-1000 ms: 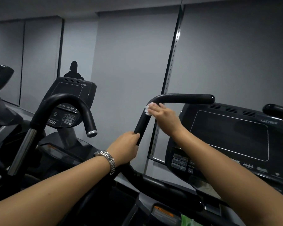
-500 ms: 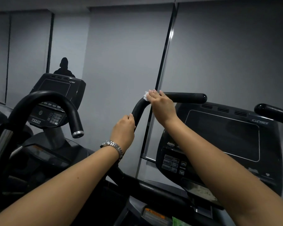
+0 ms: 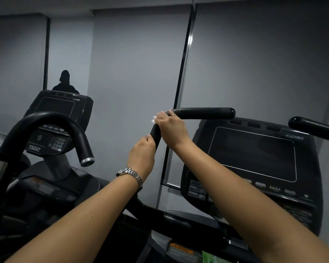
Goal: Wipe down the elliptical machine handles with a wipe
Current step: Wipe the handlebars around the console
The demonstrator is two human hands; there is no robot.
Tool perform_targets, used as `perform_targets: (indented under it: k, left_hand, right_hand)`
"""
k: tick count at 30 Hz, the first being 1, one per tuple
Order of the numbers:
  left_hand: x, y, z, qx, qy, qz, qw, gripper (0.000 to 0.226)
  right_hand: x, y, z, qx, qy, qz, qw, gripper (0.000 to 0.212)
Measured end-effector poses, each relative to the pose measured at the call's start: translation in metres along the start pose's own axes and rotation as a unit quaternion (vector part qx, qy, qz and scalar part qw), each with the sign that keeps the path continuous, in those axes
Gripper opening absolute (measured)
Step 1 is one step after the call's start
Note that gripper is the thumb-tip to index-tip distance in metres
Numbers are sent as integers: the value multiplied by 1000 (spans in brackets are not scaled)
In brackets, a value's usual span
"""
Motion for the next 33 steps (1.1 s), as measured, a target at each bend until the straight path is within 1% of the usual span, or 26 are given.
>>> perform_targets:
  k: [1,2,4,6,7,9,11,13,15,16,18,19,22,24,25,27,30,33]
  left_hand:
    - [0,0,0,-2,0,0,1000,20]
    - [0,1,1,-3,-1,0,1000,21]
    - [-1,0,1,-1,-4,1,1000,21]
    - [-1,-1,1,-1,-3,0,1000,21]
    - [-1,-1,1,-2,-3,-1,1000,22]
    - [-2,-1,0,-2,-2,-6,1000,21]
    - [-2,0,1,-3,-1,-7,1000,24]
    - [-1,0,1,-7,0,-8,1000,29]
    - [-1,0,2,-6,4,-12,1000,31]
    - [0,0,3,-6,7,-15,1000,34]
    - [4,0,5,-5,11,-27,1000,42]
    - [5,0,6,-3,11,-34,999,47]
    - [9,2,10,-3,10,-45,999,57]
    - [10,3,12,-7,11,-46,999,57]
    - [10,3,12,-9,12,-48,999,57]
    - [10,3,12,-10,10,-51,999,57]
    - [11,3,12,-11,10,-59,998,58]
    - [10,5,13,-15,13,-63,998,54]
  right_hand:
    - [3,0,8,22,6,-4,1000,41]
    - [9,4,16,57,-7,-2,998,44]
    - [27,10,24,99,-73,16,992,39]
    - [41,15,17,92,-135,35,986,29]
    - [44,16,11,73,-150,36,985,25]
    - [37,12,3,34,-137,25,990,28]
    - [28,7,10,25,-97,7,995,39]
    - [29,11,26,60,-93,3,994,46]
    - [42,22,36,108,-130,29,985,45]
    - [49,26,37,108,-155,39,981,42]
    - [58,32,30,65,-185,42,980,38]
    - [56,32,26,48,-184,37,981,38]
    - [40,24,24,28,-130,15,991,47]
    - [35,20,37,36,-86,26,995,52]
    - [39,20,45,55,-75,39,995,52]
    - [52,25,55,85,-86,54,991,48]
    - [58,30,44,57,-125,52,989,50]
    - [45,24,35,34,-112,46,992,52]
Point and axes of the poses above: each hand's wrist, its own z-axis away from the middle knuckle, its own y-axis out of the back of the hand, x = y × z, the point moved 3 cm from there along -z, towards the middle knuckle, and after that the axes turned 15 degrees about y, right-handed, at the moved point
